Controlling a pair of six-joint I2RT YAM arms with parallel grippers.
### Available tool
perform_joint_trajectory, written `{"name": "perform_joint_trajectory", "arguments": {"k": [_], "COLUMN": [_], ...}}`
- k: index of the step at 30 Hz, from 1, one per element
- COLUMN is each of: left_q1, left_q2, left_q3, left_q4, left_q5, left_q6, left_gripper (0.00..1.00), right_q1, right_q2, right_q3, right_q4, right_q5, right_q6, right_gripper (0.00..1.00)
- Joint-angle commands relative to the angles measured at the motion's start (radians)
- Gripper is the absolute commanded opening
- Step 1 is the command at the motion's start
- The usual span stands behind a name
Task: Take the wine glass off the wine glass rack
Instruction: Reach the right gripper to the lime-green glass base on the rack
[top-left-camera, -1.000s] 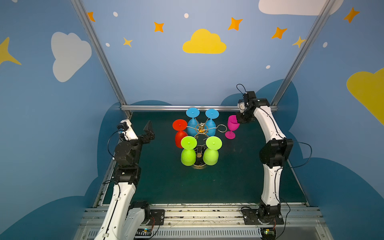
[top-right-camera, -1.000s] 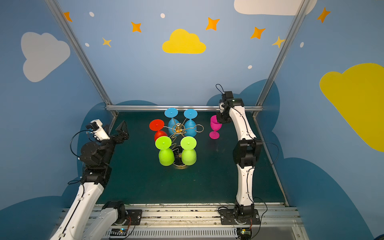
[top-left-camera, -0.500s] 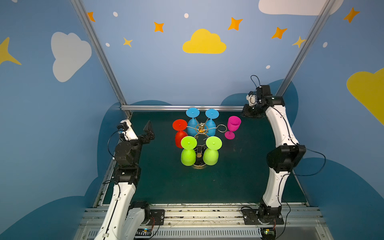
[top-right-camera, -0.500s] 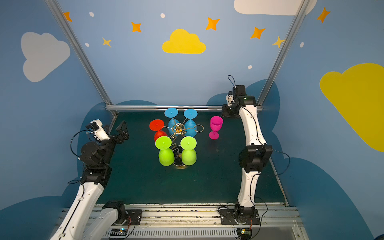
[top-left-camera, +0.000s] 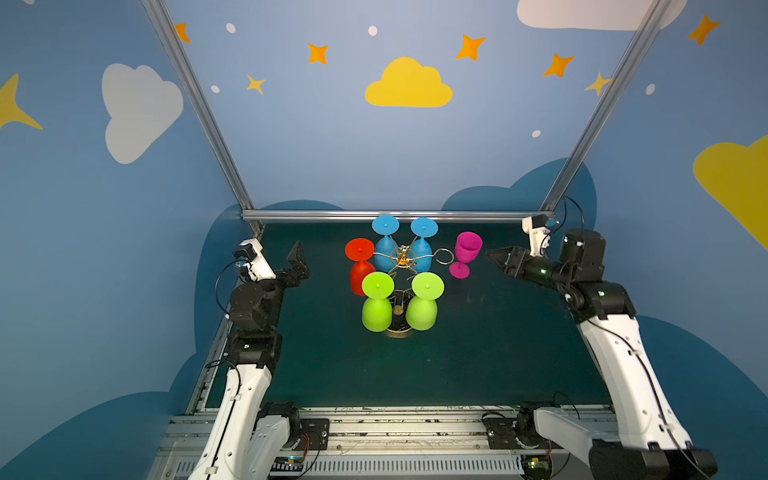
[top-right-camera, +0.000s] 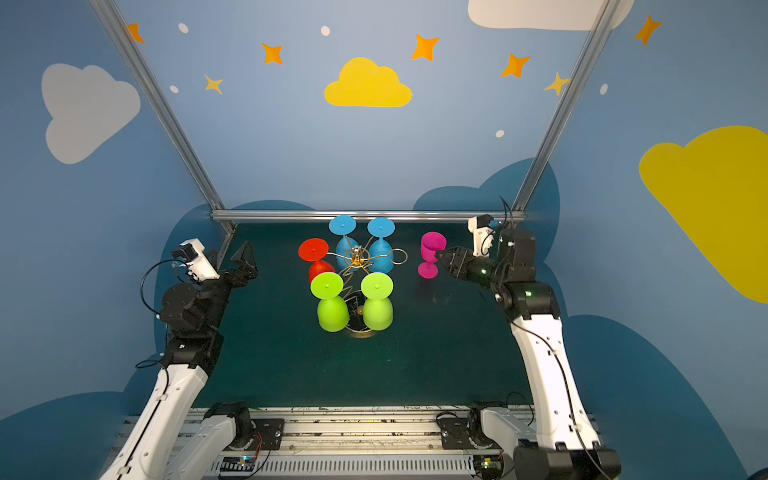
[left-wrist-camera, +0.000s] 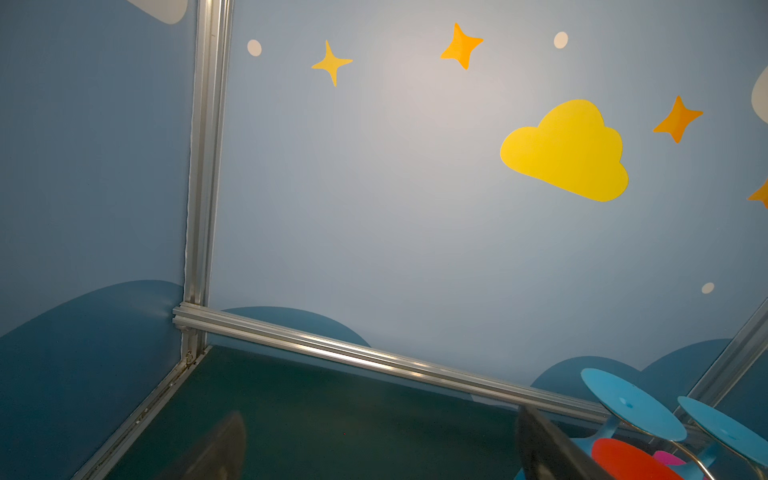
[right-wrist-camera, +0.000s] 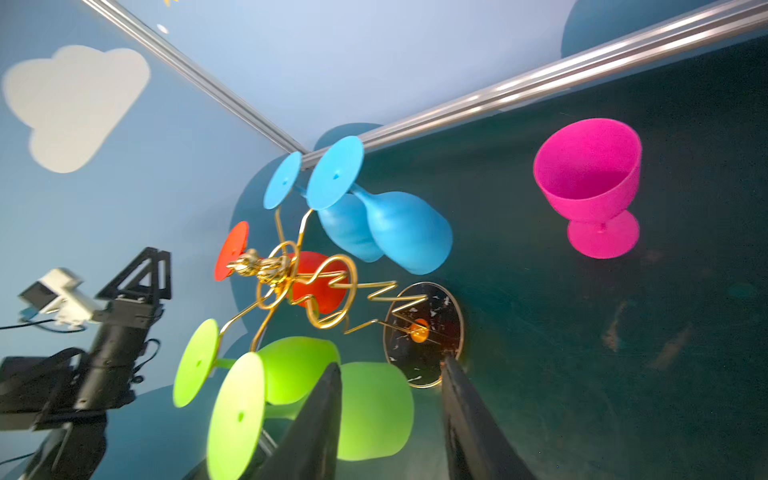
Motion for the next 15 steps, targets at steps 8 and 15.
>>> {"name": "perform_joint_trajectory", "arguments": {"k": [8,15], "left_q1": [0.005,0.005], "left_q2": [-0.013,-0.009], "left_q3": [-0.003,-0.004], "left_q4": [0.002,0.002], "left_q5": [-0.003,-0.005], "left_q6": [-0.008,-0.007], "left_gripper": [1.0,1.0], "right_q1": [0.157,0.284], "right_q2": [-0.131,-0.099], "right_q3": [-0.137,-0.129], "right_q4": [0.117,0.06], "right_q5": [-0.04,0.044], "right_q6": [0.17,0.13], "right_gripper": [0.41,0.42]}}
